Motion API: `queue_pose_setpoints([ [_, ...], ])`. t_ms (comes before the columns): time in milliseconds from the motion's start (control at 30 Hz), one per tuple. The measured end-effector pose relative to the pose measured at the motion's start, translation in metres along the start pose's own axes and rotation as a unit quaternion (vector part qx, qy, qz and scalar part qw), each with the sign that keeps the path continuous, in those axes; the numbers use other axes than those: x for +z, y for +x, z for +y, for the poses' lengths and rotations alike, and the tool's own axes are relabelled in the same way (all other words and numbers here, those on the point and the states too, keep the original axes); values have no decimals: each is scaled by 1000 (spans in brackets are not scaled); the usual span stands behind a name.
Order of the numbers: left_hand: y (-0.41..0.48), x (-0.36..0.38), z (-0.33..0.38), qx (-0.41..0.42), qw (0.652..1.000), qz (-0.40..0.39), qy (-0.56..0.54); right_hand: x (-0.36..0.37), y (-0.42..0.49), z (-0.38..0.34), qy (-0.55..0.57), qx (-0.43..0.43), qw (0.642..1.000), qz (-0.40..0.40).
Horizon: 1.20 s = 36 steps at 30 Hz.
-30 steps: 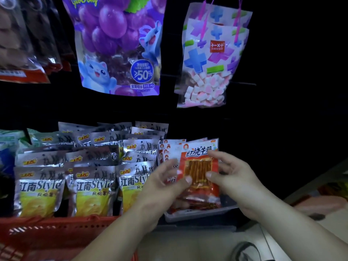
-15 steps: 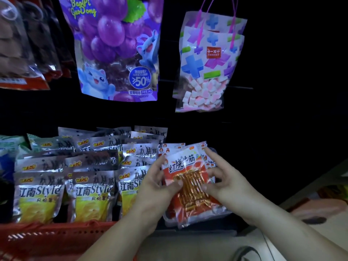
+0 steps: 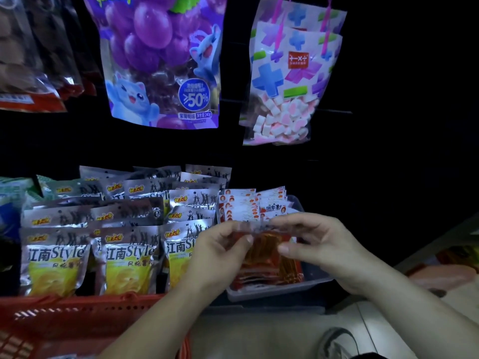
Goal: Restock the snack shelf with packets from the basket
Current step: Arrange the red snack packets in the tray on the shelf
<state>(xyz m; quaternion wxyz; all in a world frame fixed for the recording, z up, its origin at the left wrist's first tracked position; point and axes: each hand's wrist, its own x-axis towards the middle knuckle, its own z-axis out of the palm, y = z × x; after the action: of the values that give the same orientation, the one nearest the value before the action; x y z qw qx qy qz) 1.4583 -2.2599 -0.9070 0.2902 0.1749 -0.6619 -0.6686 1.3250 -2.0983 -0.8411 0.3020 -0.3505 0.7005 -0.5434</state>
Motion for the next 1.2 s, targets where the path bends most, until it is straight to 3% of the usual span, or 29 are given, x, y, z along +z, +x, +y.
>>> queue_pose_setpoints([
  [67,1,3,-1,-47,999,-6,-15,5,0,6,-26,-3,999,39],
  [167,6,2,1,-47,997,-34,51,17,9,17,-37,12,994,100],
  [267,14,-1,6,-66,996,-37,43,20,27,23,-21,17,990,140],
  [400,26,-10,-1,-165,985,-41,7,21,59,32,-64,26,990,126],
  [533,26,-15,-27,-242,970,-7,23,26,72,67,-141,77,985,62],
  [667,26,-17,-52,-238,969,40,45,22,67,119,-174,150,973,-36],
  [800,29,-16,-78,-226,960,-23,161,20,67,151,-272,212,929,-136],
  [933,29,-9,-100,-164,945,-74,275,19,88,165,-292,231,923,-102],
  [1067,34,-14,-113,-156,929,-50,331,11,122,159,-320,164,933,-8],
  [1200,42,-15,-116,-153,939,-21,308,20,141,168,-431,145,890,-27],
])
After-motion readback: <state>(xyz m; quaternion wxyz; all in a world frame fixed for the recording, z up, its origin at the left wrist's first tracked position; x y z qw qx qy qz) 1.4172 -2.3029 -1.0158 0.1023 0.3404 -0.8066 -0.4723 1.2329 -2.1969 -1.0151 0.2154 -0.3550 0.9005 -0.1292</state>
